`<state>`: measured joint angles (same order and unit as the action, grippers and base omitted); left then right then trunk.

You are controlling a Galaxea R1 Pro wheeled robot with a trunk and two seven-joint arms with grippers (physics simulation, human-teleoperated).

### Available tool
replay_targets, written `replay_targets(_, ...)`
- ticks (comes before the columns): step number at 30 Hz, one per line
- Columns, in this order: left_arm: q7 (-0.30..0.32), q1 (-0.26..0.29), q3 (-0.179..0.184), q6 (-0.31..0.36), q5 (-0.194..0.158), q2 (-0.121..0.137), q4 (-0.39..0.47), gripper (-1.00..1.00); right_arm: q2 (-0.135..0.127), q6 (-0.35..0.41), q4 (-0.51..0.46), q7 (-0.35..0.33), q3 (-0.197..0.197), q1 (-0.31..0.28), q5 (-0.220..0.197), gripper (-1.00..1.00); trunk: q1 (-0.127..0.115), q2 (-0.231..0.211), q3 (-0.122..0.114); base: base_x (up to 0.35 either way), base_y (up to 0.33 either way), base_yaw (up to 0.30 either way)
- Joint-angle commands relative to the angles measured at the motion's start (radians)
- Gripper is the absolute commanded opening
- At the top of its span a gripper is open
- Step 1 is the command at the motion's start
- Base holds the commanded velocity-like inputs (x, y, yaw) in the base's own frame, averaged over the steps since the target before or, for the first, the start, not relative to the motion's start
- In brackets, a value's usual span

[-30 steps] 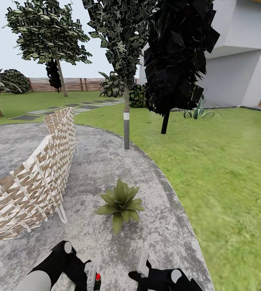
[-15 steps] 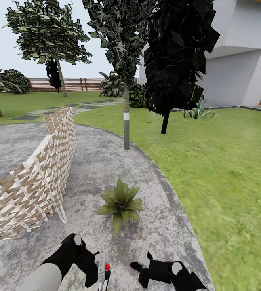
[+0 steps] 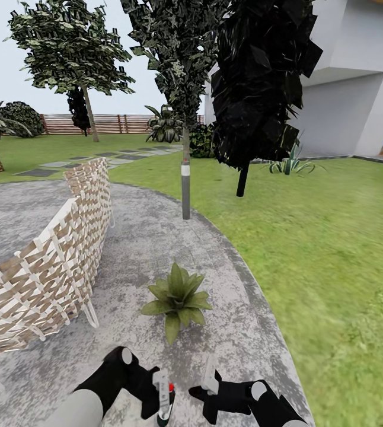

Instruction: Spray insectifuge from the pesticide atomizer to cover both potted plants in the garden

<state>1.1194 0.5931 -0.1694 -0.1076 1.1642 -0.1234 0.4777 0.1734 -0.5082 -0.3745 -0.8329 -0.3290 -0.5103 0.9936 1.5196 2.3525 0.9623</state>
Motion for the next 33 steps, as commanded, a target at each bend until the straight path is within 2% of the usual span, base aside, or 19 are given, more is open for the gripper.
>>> replay_targets(1,-0.013,0.001,0.000,-0.003,0.011,-0.003,-0.001,-1.00,0.001,-0.003,-0.001,-0.006,-0.008,-0.001,0.007,-1.00,0.000,0.000,0.001,0.000,0.000,0.000)
replay_targets(4,-0.070,-0.001,0.020,0.022,0.007,-0.005,-0.003,-1.00,0.001,-0.003,-0.001,-0.007,-0.008,-0.001,0.007,-1.00,0.000,0.000,0.001,0.000,0.000,0.000)
replay_targets(6,-0.083,-0.001,0.030,0.027,0.005,-0.005,-0.005,-1.00,0.001,-0.003,-0.001,-0.008,-0.008,-0.001,0.007,-1.00,0.000,0.000,0.001,0.000,0.000,0.000)
replay_targets(13,-0.085,0.000,0.035,0.027,0.010,-0.021,-0.037,-1.00,0.001,-0.003,-0.001,-0.008,-0.008,-0.001,0.007,-1.00,0.000,0.000,0.001,0.000,0.000,0.000)
replay_targets(16,-0.082,0.000,0.047,0.027,0.045,-0.022,-0.047,-1.00,0.001,-0.003,-0.001,-0.008,-0.008,-0.001,0.007,-1.00,0.000,0.000,0.001,0.000,0.000,0.000)
replay_targets(18,-0.081,0.000,0.057,0.028,0.054,-0.027,-0.049,-1.00,0.001,-0.003,-0.001,-0.008,-0.008,-0.001,0.007,-1.00,0.000,0.000,0.001,0.000,0.000,0.000)
replay_targets(25,-0.090,0.001,0.062,0.031,0.059,-0.048,-0.049,-1.00,0.001,-0.003,-0.001,-0.008,-0.008,-0.001,0.007,-1.00,0.000,0.000,0.001,0.000,0.000,0.000)
replay_targets(33,-0.093,0.001,0.062,0.031,0.060,-0.051,-0.048,-1.00,0.001,-0.003,-0.001,-0.008,-0.008,-0.001,0.007,-1.00,0.000,0.000,0.001,0.000,0.000,0.000)
